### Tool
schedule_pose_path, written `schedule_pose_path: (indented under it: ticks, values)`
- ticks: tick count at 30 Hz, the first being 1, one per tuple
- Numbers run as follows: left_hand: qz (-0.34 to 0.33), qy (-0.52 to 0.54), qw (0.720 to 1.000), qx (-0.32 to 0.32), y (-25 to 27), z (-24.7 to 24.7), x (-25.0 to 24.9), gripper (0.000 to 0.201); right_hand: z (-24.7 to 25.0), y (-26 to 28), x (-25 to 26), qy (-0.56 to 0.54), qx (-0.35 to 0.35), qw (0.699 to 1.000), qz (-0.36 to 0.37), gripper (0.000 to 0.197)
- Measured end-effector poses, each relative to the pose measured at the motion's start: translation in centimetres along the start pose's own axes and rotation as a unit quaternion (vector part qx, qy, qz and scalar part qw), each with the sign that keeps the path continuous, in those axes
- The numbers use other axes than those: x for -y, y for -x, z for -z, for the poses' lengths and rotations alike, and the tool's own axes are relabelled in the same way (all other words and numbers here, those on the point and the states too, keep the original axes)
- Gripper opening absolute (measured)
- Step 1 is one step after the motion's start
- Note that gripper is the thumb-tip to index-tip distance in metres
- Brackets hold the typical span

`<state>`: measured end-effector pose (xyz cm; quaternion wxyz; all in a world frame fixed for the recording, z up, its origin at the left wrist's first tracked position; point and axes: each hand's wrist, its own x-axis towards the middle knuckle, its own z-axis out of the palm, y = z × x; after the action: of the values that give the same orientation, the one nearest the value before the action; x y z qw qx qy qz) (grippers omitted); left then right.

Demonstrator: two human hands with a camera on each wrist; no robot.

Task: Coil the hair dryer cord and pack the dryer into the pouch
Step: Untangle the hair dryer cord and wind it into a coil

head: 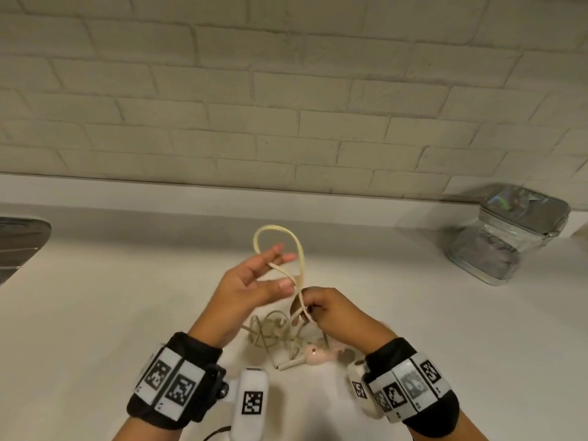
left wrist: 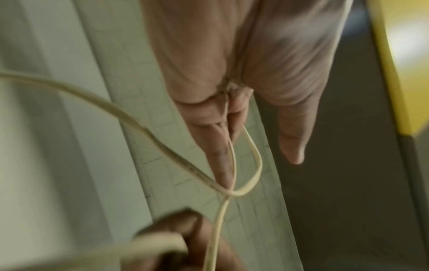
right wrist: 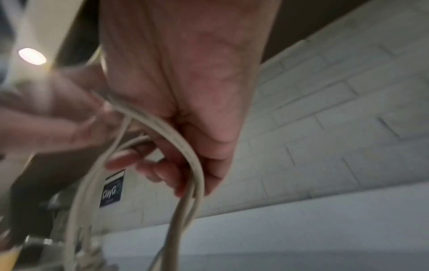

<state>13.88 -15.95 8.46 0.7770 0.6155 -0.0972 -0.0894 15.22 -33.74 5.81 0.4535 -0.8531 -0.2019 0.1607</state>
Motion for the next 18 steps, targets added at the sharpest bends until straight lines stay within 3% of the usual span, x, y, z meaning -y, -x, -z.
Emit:
schedule_pose_path:
  ticks: [3, 5, 7, 10, 14, 16, 18]
  values:
    - [0.007, 0.075, 0.995, -0.072, -1.0, 1.9, 0.4, 0.1, 1.0, 2.2, 0.2, -0.146, 0.028, 0.989, 0.024, 0.028]
    - [0.012, 0.063, 0.993, -0.096, -1.1, 2.5, 0.8, 0.087, 1.4, 2.8, 0.3, -0.126, 0.053, 0.99, 0.046, 0.009]
    - [0.011, -0.018, 0.994, -0.109, -1.1, 2.4, 1.0, 0.075, 1.3, 2.6, -0.2, -0.023, 0.012, 0.996, 0.081, 0.025]
    - [0.0, -0.185, 0.977, -0.104, -1.0, 1.8, 1.1, 0.093, 1.0, 2.1, -0.5, 0.057, -0.059, 0.989, 0.122, 0.035]
    - [-0.023, -0.279, 0.957, -0.078, -0.8, 2.9, 1.3, 0.098, 2.1, 2.5, -1.4, 0.052, -0.006, 0.993, 0.107, 0.041]
    - [-0.011, -0.292, 0.952, -0.091, -0.8, 3.4, 1.1, 0.081, 2.2, 2.3, -2.0, 0.055, -0.094, 0.985, 0.135, 0.043]
    - [-0.024, -0.298, 0.946, -0.13, -0.8, 3.2, 0.8, 0.043, 2.3, 1.9, -2.1, 0.069, -0.186, 0.969, 0.148, 0.05]
